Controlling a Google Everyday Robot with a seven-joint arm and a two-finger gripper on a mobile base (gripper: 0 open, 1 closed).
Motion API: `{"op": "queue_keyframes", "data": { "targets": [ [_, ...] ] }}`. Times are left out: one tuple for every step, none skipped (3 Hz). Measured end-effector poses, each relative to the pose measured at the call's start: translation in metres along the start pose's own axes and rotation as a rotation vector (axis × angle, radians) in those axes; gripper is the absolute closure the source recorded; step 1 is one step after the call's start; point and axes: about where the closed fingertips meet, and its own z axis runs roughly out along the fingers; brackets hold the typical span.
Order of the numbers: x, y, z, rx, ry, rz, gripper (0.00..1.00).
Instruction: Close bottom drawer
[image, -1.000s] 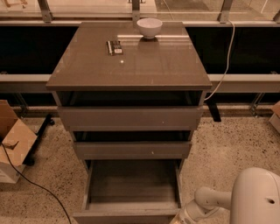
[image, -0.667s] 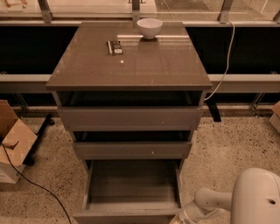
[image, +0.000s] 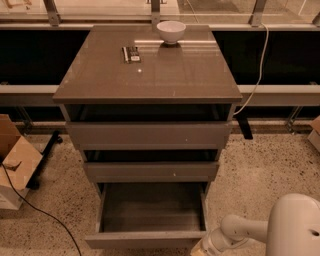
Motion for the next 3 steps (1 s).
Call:
{"op": "queue_keyframes", "data": {
  "targets": [
    [-0.023, -0.029, 0.005, 0.053, -0.055, -0.037, 1.0],
    [-0.027, -0.031, 0.006, 0.064, -0.067, -0.043, 1.0],
    [-0.046, -0.04, 0.01, 0.124, -0.134, -0.078, 1.0]
  ]
}}
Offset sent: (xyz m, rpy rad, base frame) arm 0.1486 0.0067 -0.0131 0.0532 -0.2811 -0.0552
